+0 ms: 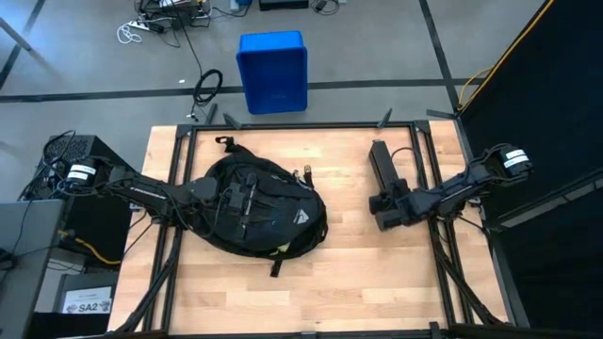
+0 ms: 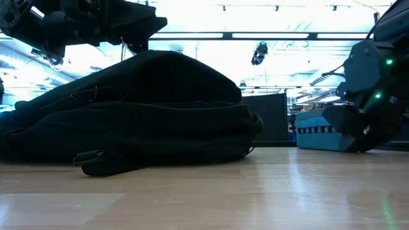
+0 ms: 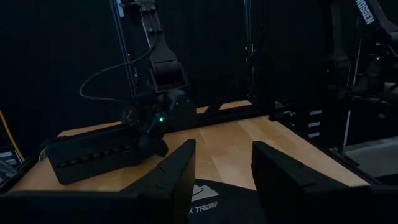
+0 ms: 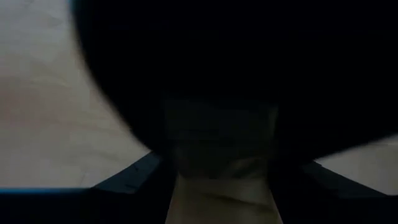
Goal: Unpack backpack
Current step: Move the black medicine organizer to the top right of the table, then remove the yellow zip bag from the black backpack
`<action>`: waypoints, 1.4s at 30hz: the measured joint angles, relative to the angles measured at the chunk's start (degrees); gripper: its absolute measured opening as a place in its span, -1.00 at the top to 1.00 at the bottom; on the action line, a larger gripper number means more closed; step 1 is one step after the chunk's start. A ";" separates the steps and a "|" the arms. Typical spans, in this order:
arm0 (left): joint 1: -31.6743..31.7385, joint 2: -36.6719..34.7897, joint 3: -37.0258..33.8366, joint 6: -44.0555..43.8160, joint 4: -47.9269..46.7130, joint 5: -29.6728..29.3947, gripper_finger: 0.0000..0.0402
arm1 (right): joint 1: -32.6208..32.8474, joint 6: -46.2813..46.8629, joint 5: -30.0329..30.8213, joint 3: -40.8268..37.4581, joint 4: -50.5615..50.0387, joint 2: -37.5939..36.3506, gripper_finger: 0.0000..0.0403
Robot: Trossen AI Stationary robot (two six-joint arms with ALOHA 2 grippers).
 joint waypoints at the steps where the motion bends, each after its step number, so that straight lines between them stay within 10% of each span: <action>1: 0.00 0.00 0.00 -0.02 -0.02 -0.02 0.37 | 0.52 0.49 -0.07 0.00 -0.09 0.00 -0.03; 29: 0.00 0.00 0.00 -0.24 -0.42 -0.02 0.37 | 33.47 18.08 -1.09 5.94 1.56 0.11 0.17; 36: 0.01 0.00 0.00 -0.23 -1.43 -0.75 0.37 | 40.74 -9.83 20.48 15.80 14.57 0.04 0.32; 42: 0.00 0.00 0.00 0.02 -1.76 -1.07 0.37 | 32.95 -61.96 17.55 23.76 46.48 5.79 0.40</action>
